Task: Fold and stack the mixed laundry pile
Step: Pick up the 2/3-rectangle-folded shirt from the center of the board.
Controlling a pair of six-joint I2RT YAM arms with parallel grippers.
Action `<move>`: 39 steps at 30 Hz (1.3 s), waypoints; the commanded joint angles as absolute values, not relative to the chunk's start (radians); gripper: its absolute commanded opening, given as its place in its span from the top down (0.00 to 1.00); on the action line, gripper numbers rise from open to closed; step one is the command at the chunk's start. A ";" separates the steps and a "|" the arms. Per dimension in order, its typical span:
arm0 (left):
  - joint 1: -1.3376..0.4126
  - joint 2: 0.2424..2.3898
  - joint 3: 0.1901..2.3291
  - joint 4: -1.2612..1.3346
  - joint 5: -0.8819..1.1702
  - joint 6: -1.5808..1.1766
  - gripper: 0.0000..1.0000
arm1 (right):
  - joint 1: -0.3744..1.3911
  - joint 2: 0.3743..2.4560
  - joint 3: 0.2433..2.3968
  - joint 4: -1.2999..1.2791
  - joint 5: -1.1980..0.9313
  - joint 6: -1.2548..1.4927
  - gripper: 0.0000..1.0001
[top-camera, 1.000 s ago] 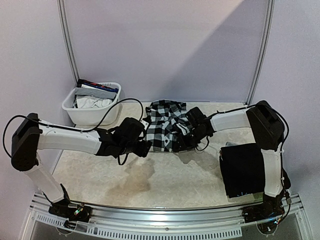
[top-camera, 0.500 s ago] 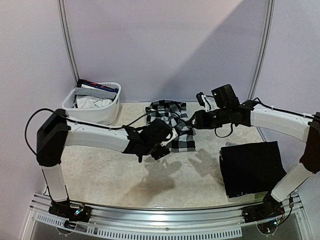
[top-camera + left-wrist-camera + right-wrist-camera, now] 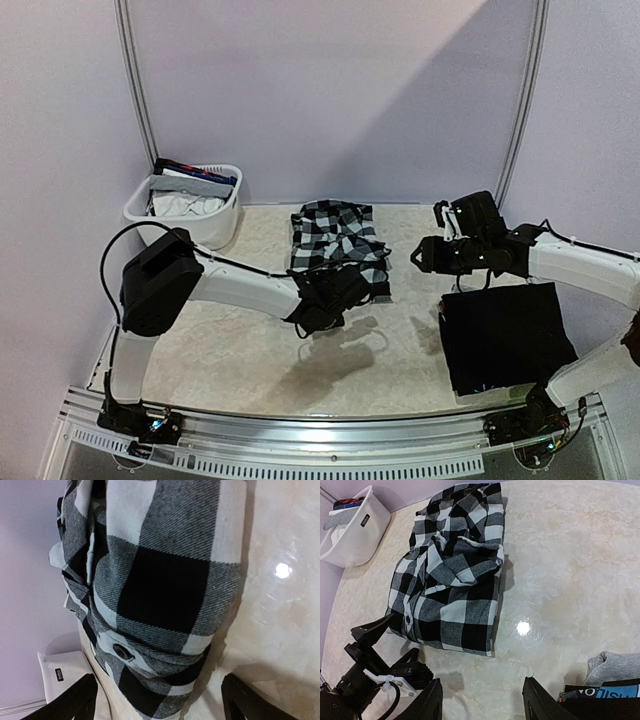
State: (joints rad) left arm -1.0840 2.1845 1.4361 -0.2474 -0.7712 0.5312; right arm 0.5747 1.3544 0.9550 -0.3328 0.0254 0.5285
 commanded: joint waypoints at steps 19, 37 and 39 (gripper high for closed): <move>-1.092 2.339 1.528 -0.175 -0.786 0.688 0.27 | 0.566 1.273 0.890 -0.309 0.105 0.535 0.41; -1.141 2.303 1.476 -0.226 -0.794 0.626 1.00 | 0.566 1.300 0.890 -0.274 0.059 0.500 0.43; -1.162 2.278 1.455 -0.254 -0.800 0.590 1.00 | 0.566 1.306 0.890 -0.265 0.040 0.495 0.45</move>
State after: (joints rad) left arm -1.1019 2.3219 1.5082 -0.1509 -0.8257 0.6689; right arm 0.5690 1.2957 0.8928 -0.2920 0.0723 0.5171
